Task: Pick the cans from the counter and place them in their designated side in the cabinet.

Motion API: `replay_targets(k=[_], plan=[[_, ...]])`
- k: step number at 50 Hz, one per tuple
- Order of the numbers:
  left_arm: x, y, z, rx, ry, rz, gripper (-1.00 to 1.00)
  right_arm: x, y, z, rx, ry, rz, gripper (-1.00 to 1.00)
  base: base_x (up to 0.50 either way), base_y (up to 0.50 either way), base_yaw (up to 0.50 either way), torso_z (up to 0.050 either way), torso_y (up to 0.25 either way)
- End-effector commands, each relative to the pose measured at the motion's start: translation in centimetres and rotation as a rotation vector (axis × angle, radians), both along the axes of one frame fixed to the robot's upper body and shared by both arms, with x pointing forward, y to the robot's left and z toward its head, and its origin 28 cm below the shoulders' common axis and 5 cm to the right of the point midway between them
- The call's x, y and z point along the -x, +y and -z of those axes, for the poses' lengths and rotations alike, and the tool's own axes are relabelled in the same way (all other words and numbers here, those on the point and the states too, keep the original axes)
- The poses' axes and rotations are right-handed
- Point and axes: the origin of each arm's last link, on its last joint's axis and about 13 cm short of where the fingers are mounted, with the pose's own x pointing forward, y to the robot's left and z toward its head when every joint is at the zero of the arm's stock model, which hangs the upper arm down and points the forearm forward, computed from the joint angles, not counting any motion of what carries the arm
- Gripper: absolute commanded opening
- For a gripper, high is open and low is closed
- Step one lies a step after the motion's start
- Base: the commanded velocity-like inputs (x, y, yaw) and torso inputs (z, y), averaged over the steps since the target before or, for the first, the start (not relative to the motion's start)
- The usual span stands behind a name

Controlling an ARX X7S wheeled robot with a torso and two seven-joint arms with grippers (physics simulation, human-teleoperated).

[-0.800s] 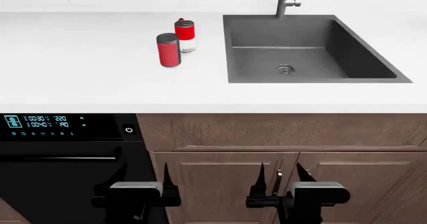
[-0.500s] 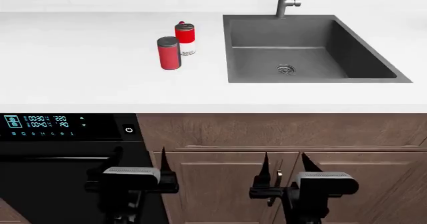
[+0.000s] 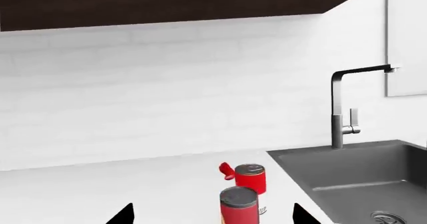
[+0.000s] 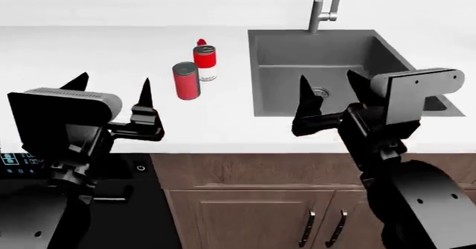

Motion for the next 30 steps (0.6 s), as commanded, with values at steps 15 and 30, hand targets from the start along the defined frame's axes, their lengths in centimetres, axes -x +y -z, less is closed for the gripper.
replay_targets(k=[15, 30], plan=[[0.8, 1.8, -7.8, -0.094, -0.008, 0.097, 1.0, 0.8, -1.6, -8.9, 0.117, -0.059, -0.152, 1.0, 0.49, -0.03, 0.0, 0.05, 0.0], [1.0, 1.9, -7.8, -0.104, -0.004, 0.089, 1.0, 0.7, -1.7, -9.5, 0.14, -0.067, -0.151, 1.0, 0.46, 0.0, 0.07, 0.05, 0.0]])
